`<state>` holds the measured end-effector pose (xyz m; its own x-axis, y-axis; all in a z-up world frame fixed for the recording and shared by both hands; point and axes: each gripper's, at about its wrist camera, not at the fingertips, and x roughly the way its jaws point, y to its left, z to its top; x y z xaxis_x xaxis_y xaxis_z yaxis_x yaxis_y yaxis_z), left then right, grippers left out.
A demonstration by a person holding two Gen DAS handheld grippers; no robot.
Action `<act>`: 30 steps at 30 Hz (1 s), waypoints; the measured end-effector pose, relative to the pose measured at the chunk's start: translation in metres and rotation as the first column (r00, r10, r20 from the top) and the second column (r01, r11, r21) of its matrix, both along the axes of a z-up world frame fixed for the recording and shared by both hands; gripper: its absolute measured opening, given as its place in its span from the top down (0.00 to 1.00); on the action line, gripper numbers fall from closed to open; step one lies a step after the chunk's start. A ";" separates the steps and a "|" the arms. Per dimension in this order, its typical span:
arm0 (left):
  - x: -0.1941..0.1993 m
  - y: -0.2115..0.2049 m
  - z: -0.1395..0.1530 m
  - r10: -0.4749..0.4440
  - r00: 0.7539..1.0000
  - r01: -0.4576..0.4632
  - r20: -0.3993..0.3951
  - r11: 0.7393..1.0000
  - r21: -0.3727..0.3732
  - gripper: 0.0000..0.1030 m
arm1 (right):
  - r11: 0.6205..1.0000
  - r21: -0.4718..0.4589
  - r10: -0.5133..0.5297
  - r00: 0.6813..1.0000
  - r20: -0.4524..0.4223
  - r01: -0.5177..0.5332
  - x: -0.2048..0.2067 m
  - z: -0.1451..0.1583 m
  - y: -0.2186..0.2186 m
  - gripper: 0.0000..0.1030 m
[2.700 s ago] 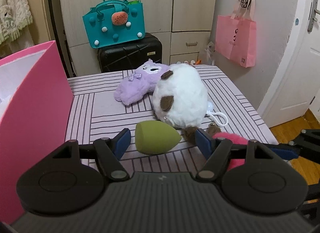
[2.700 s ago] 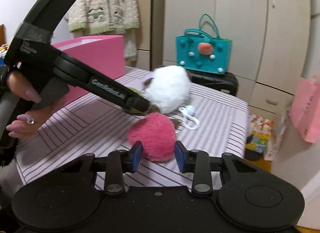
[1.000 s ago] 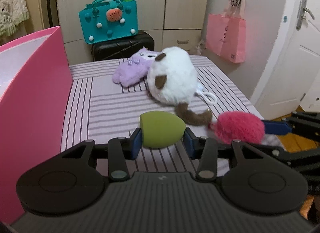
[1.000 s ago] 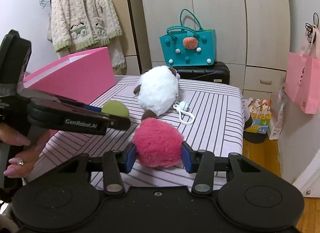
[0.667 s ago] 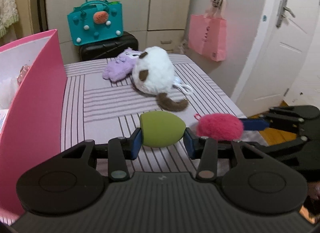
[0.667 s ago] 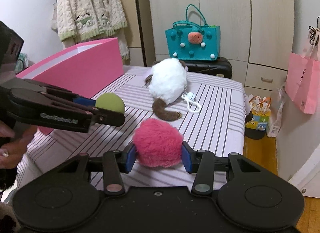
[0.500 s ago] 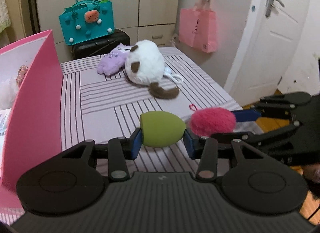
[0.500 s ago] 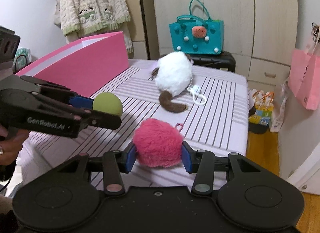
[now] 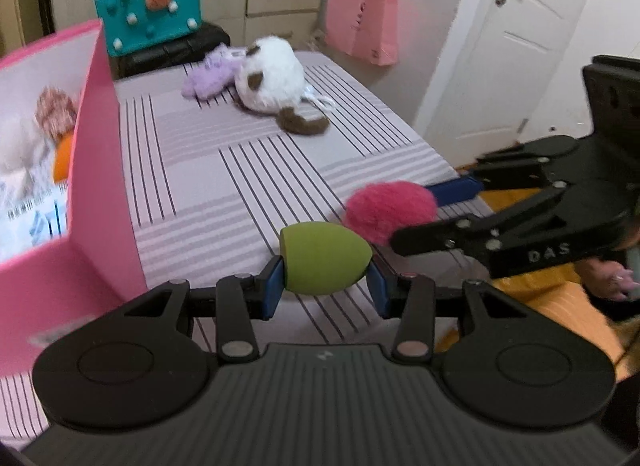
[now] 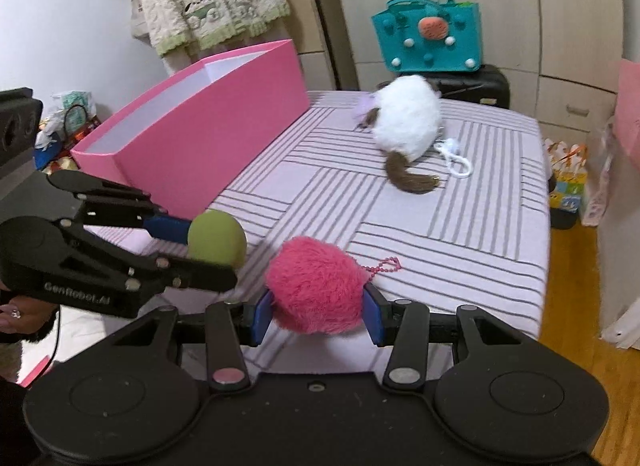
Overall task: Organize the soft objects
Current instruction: 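Lift and carry the green sponge and pink pompom over the pink box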
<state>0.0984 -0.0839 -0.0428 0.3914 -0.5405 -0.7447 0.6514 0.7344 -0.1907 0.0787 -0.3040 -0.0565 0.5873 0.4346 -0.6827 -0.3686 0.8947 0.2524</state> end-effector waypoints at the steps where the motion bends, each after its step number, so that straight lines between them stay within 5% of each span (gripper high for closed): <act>1: -0.001 0.004 0.002 -0.005 1.000 0.005 -0.015 1.000 -0.005 0.58 | 1.000 0.001 0.010 1.000 -0.006 -0.010 0.000 0.001 0.003 0.50; 23: -0.024 0.084 0.046 -0.008 0.998 0.008 -0.061 1.000 0.005 0.58 | 0.976 0.104 0.197 0.978 -0.069 -0.189 0.011 0.049 0.075 0.50; 30: -0.033 0.118 0.080 0.018 1.000 -0.018 0.001 0.999 -0.027 0.58 | 0.965 0.133 0.239 0.968 -0.074 -0.228 0.013 0.075 0.098 0.50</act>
